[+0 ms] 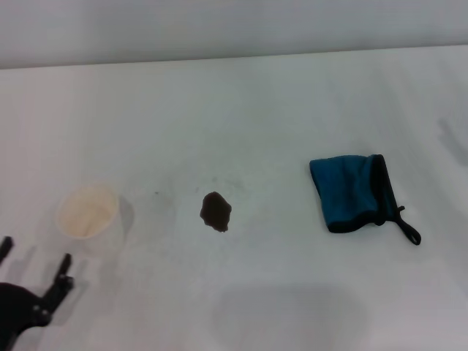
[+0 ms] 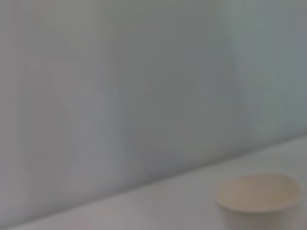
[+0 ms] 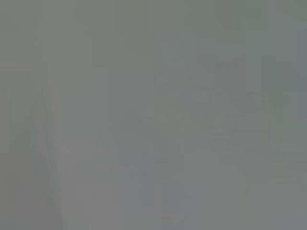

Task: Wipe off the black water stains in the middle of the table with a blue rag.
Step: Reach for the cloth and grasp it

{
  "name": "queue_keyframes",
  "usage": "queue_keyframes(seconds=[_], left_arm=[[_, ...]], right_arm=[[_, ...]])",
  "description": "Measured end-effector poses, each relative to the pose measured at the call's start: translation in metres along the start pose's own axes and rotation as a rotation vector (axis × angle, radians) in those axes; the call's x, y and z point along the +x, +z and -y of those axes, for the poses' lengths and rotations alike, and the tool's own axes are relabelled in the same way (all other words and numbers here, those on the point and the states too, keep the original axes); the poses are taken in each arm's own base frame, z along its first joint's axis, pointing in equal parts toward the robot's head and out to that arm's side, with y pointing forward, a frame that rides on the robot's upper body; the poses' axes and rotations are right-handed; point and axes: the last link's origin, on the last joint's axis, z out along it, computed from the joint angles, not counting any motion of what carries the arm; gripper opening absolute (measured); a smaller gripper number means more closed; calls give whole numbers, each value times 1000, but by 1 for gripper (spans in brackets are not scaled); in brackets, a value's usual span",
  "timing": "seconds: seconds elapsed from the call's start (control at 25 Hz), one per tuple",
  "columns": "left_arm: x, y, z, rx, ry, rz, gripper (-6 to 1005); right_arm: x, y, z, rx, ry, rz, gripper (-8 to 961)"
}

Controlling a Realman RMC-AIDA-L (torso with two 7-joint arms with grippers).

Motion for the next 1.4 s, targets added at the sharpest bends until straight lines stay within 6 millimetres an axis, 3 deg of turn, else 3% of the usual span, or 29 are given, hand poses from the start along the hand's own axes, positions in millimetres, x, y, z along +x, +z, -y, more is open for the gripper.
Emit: queue_keyframes(seconds=[0.24,0.44,0.76,1.04,1.24,1.4], left_arm=[[4,-12,21,146,-12,-41,878],[9,-13,33,225,-28,-76,878],[21,-6,41,261,-25,-152,871],[28,10,53,279,-2,-191,871],[32,20,60,264,31,-205,870],[38,31,65,256,42,-233,870]], right_arm=[[-14,-1,32,63,227,-46,869],[-27,10,57,81,384,-182,869],[-61,41,72,-15,523,-361,869],[-100,82,58,-144,403,-685,867],[-128,107,32,-228,250,-878,864],[-143,123,-1,-299,150,-1026,861]])
